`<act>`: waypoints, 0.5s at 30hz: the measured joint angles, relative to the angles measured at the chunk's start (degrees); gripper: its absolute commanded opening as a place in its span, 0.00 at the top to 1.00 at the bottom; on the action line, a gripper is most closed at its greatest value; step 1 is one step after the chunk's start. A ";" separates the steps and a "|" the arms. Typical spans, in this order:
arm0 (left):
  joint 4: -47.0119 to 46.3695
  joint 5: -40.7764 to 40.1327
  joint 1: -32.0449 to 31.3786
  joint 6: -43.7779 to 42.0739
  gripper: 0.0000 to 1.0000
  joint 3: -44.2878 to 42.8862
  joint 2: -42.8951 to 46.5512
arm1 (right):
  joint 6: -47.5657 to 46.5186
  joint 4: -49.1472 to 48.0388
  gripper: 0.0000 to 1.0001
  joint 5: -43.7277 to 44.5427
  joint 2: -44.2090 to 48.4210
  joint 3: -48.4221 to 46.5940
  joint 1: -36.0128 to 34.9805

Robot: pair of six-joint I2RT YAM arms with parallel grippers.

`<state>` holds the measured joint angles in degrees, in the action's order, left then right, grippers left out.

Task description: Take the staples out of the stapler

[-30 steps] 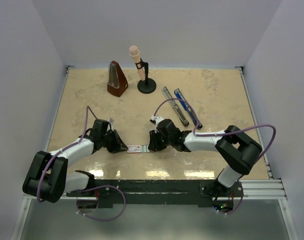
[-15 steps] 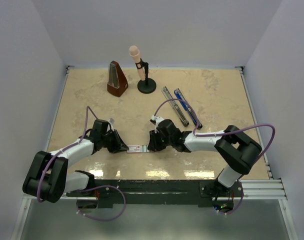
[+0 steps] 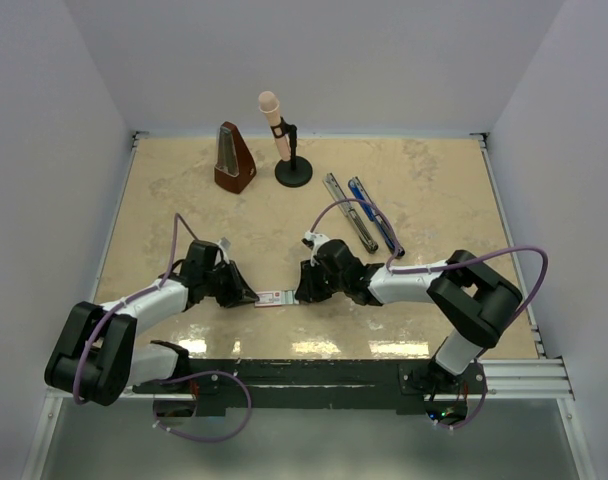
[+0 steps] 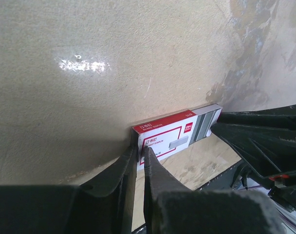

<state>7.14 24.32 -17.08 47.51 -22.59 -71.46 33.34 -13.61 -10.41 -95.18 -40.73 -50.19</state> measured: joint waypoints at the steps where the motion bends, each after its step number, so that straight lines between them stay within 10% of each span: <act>1: -0.02 0.02 -0.11 0.02 0.85 0.00 0.00 | 0.15 -0.24 0.80 -0.07 0.00 0.09 0.02; 15: -1.29 0.00 -2.19 1.55 0.85 0.00 -0.68 | 2.91 -2.38 0.80 -0.24 -0.02 0.87 -0.48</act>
<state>5.85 24.32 -19.27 49.06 -22.59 -72.14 36.25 -15.99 -10.66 -95.20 -39.86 -50.68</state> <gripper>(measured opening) 0.151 0.203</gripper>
